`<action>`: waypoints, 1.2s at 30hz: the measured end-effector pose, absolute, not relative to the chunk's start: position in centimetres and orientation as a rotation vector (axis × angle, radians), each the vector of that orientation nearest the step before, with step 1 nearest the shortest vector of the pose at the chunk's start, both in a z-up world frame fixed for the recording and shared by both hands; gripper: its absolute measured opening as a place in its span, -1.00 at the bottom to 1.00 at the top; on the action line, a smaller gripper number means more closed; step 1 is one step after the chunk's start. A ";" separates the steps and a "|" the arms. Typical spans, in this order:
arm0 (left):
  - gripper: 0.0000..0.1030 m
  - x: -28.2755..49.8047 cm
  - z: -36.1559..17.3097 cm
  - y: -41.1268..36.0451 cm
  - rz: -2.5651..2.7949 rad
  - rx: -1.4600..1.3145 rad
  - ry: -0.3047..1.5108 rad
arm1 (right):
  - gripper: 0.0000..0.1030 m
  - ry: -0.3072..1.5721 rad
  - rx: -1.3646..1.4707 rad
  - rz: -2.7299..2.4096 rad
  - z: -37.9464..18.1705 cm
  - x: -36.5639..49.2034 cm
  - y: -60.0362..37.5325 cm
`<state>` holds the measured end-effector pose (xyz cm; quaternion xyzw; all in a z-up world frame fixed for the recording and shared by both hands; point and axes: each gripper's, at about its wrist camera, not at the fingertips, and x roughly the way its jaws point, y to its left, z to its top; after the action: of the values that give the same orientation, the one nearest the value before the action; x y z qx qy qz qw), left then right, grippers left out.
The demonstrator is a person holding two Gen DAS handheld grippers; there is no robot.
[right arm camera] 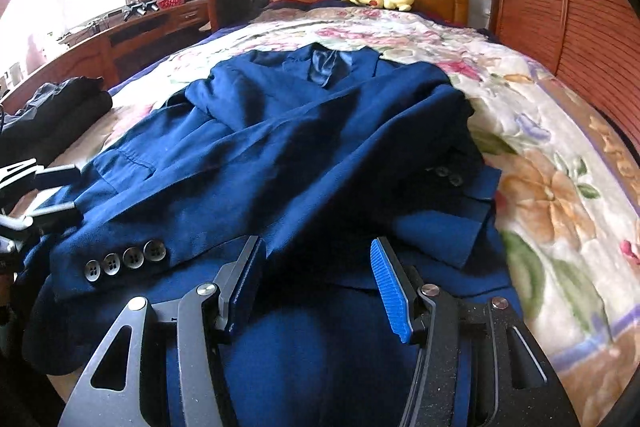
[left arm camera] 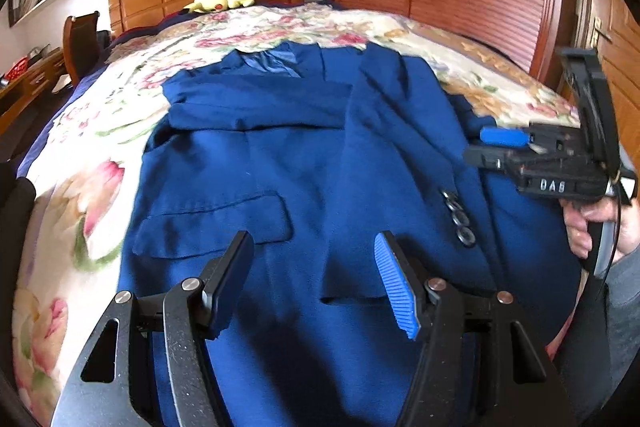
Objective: Fold large clothes
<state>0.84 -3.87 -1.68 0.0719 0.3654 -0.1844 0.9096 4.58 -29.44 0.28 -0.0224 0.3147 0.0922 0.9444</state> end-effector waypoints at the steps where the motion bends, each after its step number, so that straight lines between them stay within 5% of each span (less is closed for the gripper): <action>1: 0.24 0.8 -1.8 -4.1 -0.380 0.157 0.760 | 0.10 0.635 -0.048 0.182 0.4 4.5 -29.4; 11: 0.14 0.9 -3.3 -4.8 -0.394 0.149 0.802 | 0.10 0.598 -0.044 0.157 0.4 3.2 -30.0; 20: -0.85 0.4 -3.1 -5.4 -0.466 0.127 0.819 | 0.10 0.581 -0.026 0.148 0.7 3.0 -30.4; 36: -0.91 6.2 5.2 2.2 -0.240 0.109 0.617 | 0.10 0.566 -0.012 0.153 0.8 3.9 -30.8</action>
<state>6.20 2.19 5.21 0.0534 0.3029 -0.1176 0.9442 3.91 -30.78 0.81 -0.0061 0.2792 0.0752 0.9573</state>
